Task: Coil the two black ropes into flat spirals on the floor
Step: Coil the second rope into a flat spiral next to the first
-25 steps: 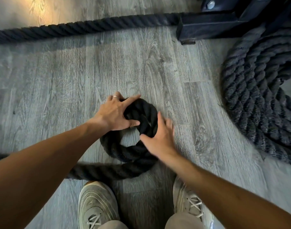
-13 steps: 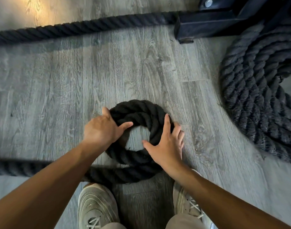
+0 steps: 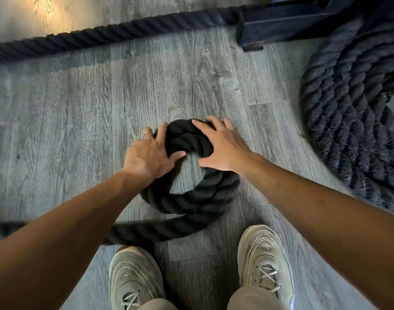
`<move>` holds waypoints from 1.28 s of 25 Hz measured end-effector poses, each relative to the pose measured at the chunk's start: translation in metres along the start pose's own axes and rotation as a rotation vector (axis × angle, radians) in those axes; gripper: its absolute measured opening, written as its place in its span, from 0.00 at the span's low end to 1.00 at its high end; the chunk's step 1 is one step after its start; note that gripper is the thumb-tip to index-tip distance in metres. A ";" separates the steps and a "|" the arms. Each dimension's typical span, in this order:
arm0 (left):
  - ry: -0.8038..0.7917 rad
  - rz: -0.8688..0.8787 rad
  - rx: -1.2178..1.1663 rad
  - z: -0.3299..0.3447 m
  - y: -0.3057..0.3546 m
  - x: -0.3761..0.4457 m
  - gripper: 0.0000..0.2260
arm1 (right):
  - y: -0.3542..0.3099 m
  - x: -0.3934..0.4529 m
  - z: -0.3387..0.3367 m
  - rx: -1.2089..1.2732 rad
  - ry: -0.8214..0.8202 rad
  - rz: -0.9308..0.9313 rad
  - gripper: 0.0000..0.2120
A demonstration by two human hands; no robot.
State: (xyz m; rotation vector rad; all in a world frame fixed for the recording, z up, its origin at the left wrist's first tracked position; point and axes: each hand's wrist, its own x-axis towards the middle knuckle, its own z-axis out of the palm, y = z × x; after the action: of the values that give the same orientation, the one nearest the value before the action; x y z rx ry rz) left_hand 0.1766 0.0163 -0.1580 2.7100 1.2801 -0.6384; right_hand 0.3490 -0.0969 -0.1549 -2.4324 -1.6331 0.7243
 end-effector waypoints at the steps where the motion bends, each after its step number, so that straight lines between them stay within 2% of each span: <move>1: -0.038 -0.069 -0.010 0.001 -0.002 -0.003 0.45 | -0.002 0.001 -0.002 -0.021 0.070 0.052 0.53; 3: -0.086 -0.075 0.021 0.012 -0.009 -0.012 0.44 | -0.011 -0.017 0.011 0.091 0.144 0.282 0.58; 5: -0.125 -0.158 -0.046 0.015 -0.012 -0.021 0.48 | -0.018 -0.053 0.036 0.238 0.118 0.454 0.59; 7: -0.181 -0.329 -0.217 0.006 -0.015 -0.023 0.56 | -0.016 -0.076 0.056 0.313 0.160 0.476 0.54; 8: -0.214 -0.361 -0.206 -0.004 -0.015 -0.020 0.58 | -0.013 -0.077 0.060 0.332 0.194 0.472 0.52; 10: -0.214 -0.297 -0.118 -0.020 -0.014 -0.009 0.58 | -0.012 -0.073 0.063 0.348 0.233 0.443 0.50; 13: -0.105 0.045 -0.131 -0.020 -0.011 0.013 0.46 | -0.011 -0.069 0.061 0.336 0.238 0.364 0.50; 15: -0.097 0.202 -0.149 -0.011 -0.013 0.023 0.40 | 0.000 -0.055 0.052 0.320 0.148 0.278 0.51; 16: -0.085 0.198 -0.150 -0.009 -0.016 0.024 0.39 | 0.008 -0.041 0.043 0.288 0.071 0.233 0.52; 19: -0.043 0.022 -0.285 -0.007 -0.023 0.010 0.38 | 0.027 0.009 0.000 0.096 -0.126 0.045 0.52; 21: -0.021 -0.109 -0.282 -0.003 -0.018 -0.011 0.38 | 0.022 0.023 -0.017 -0.092 -0.067 -0.032 0.50; 23: 0.001 -0.196 -0.173 0.005 -0.011 -0.028 0.40 | 0.008 0.012 -0.013 -0.111 0.068 0.124 0.49; 26: -0.045 -0.222 -0.059 0.000 -0.005 -0.032 0.38 | -0.001 -0.035 0.016 0.190 0.095 0.483 0.48; 29: -0.159 -0.223 0.028 -0.023 -0.011 -0.014 0.40 | -0.007 -0.088 0.045 0.353 0.187 0.606 0.48; 32: -0.119 -0.143 -0.016 -0.032 -0.012 0.008 0.39 | -0.024 -0.112 0.064 0.431 0.282 0.631 0.51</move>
State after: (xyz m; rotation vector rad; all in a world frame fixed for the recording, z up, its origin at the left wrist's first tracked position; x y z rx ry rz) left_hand 0.1824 0.0376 -0.1311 2.5412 1.4511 -0.7872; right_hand 0.2665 -0.1979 -0.1669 -2.5480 -0.5246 0.6673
